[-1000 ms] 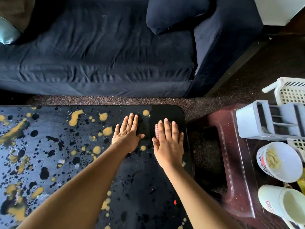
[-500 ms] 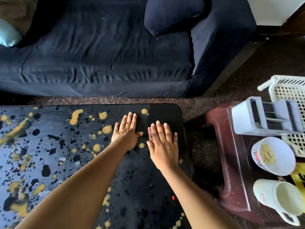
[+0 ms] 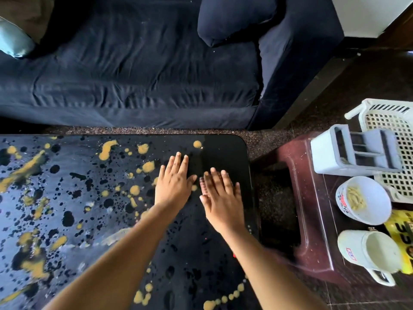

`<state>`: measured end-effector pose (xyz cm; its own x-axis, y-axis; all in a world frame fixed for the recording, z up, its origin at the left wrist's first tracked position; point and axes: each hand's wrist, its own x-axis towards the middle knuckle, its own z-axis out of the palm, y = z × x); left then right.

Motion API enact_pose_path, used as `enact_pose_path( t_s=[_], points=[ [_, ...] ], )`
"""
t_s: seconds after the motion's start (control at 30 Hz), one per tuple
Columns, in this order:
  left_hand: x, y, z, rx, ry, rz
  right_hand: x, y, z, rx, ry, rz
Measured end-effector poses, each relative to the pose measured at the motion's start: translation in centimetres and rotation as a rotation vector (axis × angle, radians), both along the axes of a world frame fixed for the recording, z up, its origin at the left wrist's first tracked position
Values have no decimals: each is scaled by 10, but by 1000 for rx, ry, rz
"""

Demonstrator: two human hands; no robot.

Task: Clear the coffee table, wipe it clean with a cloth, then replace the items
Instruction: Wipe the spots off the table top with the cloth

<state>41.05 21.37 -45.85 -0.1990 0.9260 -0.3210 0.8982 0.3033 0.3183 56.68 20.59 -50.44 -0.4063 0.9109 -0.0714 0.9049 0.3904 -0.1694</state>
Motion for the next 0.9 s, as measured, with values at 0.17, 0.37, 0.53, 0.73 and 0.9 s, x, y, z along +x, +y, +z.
enact_pose_path(
  t_s=[0.17,0.37,0.53,0.73,0.9],
  points=[
    [26,-91,5,52,36,-142,42,-11,1,-53,-29,-336],
    [37,-135,-12,-54,80,-191,0,-25,4,-46,-23,-140],
    [38,-126,-2,-154,67,-181,34,-23,3,-35,-52,-68],
    [39,-122,-1,-239,63,-181,44,-43,2,-54,-26,-369],
    [37,-121,-6,-281,72,-212,2,-61,5,-20,-18,-1]
  ],
)
